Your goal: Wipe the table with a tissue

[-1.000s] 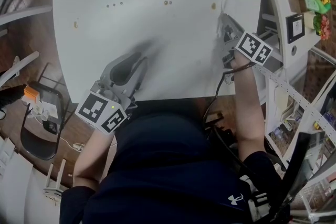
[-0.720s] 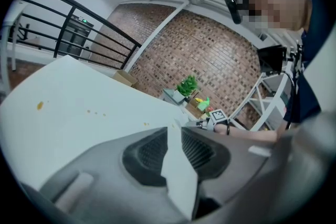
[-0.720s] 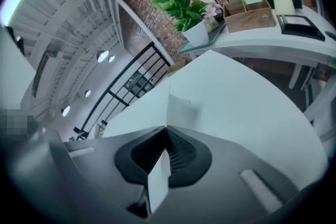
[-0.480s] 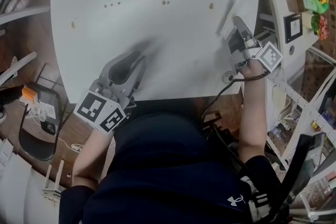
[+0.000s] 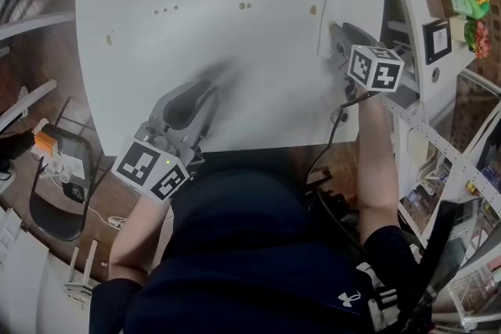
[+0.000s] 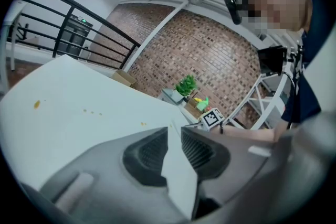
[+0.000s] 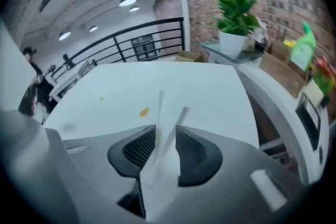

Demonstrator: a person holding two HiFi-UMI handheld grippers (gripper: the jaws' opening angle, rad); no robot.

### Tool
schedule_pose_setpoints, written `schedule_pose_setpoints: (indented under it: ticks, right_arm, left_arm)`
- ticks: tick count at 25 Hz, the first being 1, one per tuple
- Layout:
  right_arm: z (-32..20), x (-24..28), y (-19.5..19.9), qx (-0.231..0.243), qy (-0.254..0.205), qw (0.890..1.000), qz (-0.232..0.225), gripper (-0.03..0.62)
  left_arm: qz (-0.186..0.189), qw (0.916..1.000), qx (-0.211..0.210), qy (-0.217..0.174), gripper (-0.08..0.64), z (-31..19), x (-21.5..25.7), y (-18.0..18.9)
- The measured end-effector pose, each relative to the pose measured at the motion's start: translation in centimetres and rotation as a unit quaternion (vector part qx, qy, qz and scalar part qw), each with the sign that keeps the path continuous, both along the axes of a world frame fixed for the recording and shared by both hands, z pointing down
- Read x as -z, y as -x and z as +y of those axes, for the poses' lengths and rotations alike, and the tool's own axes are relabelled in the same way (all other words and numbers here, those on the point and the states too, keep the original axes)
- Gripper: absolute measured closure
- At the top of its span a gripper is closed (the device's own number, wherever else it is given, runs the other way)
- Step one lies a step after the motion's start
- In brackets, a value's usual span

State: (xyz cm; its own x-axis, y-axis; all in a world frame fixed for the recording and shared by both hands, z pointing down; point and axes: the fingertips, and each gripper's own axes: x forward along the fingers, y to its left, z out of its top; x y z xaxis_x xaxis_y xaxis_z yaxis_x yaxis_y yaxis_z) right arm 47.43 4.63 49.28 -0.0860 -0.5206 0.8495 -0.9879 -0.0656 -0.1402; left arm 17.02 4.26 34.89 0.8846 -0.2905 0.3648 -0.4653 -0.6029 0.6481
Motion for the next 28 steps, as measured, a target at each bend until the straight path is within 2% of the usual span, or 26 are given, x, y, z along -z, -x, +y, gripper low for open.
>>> schedule_pose_setpoints:
  ticks: [3,7,9,11,14,17,19,21,24,26,28]
  right_arm:
    - [-0.5,-0.3,2.2,0.078,0.014,0.997,0.014,0.418]
    - [-1.1,-0.6,3.5,0.101,0.024,0.995,0.009,0.407]
    - [-1.7,-0.2,3.4,0.1,0.011,0.994,0.034,0.436]
    - [-2.2,0.3,3.0,0.101,-0.009,0.991,0.083,0.489]
    - [-2.8,0.9,2.6,0.098,-0.028,0.987,0.128,0.521]
    - [-3.5,2.6,2.9,0.091,-0.057,0.988,0.113,0.532]
    - [-3.6,3.3,4.2,0.116,-0.065,0.988,0.081,0.524]
    - [-3.3,3.3,5.9,0.162,-0.06,0.983,0.067,0.502]
    - [-3.2,2.0,7.5,0.216,-0.043,0.972,0.083,0.499]
    - [-3.1,0.5,7.5,0.231,-0.018,0.968,0.094,0.458]
    - [-3.3,-0.5,6.9,0.227,0.0,0.969,0.097,0.422]
  left_arm:
    - [-0.001,1.0,0.005,0.0,0.483,-0.1,0.0,0.2]
    - [-0.005,0.9999,0.012,0.002,0.486,-0.3,-0.2,0.6]
    - [-0.009,0.9998,0.016,0.003,0.486,-0.3,-0.4,0.9]
    - [-0.011,0.9998,0.018,0.003,0.486,-0.4,-0.5,1.1]
    - [-0.01,0.9998,0.018,0.003,0.486,-0.6,-0.4,1.1]
    - [-0.008,0.9998,0.019,0.0,0.489,-0.8,-0.1,1.0]
    - [-0.008,0.9998,0.019,0.0,0.491,-0.8,-0.1,1.0]
    - [-0.008,0.9998,0.017,0.001,0.491,-0.7,-0.2,1.0]
    - [-0.007,0.9998,0.016,0.001,0.492,-0.7,-0.2,0.9]
    - [-0.007,0.9998,0.016,0.001,0.494,-0.6,-0.2,0.9]
    - [-0.008,0.9998,0.016,0.002,0.495,-0.5,-0.2,1.0]
